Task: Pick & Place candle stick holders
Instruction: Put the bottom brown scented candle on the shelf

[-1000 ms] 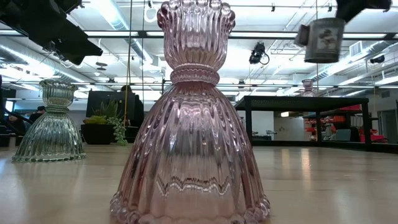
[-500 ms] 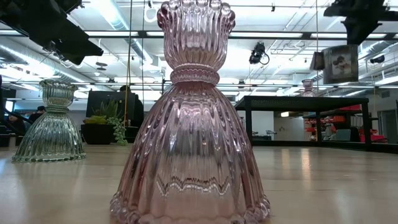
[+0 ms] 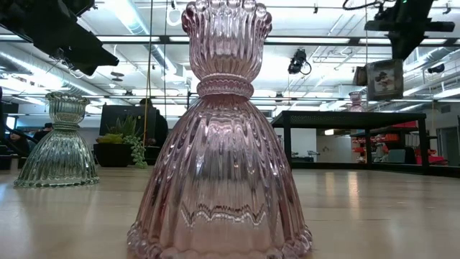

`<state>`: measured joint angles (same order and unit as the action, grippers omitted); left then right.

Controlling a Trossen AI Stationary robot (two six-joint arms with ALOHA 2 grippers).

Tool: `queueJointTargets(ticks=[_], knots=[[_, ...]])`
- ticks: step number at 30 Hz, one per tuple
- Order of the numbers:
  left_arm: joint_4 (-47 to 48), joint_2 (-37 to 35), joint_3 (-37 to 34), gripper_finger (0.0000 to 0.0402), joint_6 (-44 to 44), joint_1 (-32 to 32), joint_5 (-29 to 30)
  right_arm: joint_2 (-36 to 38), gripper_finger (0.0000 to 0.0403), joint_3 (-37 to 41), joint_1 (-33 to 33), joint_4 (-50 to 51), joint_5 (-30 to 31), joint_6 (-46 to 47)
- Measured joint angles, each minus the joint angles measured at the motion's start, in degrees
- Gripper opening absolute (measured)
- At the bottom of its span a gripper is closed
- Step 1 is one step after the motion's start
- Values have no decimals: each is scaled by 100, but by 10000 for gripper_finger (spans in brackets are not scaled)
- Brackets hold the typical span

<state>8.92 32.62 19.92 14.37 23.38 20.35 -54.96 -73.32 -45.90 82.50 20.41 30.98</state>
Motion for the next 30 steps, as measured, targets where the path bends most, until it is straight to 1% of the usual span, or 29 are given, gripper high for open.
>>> queueJointTargets(ticks=[4,11,15,22,26,30], knots=[[-1,0,0,202,0,0,1,-192,0,0,-321,-178,-208,-324],[0,0,0,202,1,0,-2,-486,0,0,-674,-289,-540,-639],[49,0,0,202,0,0,-2,-493,0,56,-724,-289,-613,-745],[95,0,0,202,0,0,-2,-411,0,554,-848,-509,-753,-813],[95,1,0,202,0,0,-2,-410,0,568,-869,-638,-737,-859],[95,0,0,202,0,0,-2,-420,0,387,-865,-649,-757,-918]])
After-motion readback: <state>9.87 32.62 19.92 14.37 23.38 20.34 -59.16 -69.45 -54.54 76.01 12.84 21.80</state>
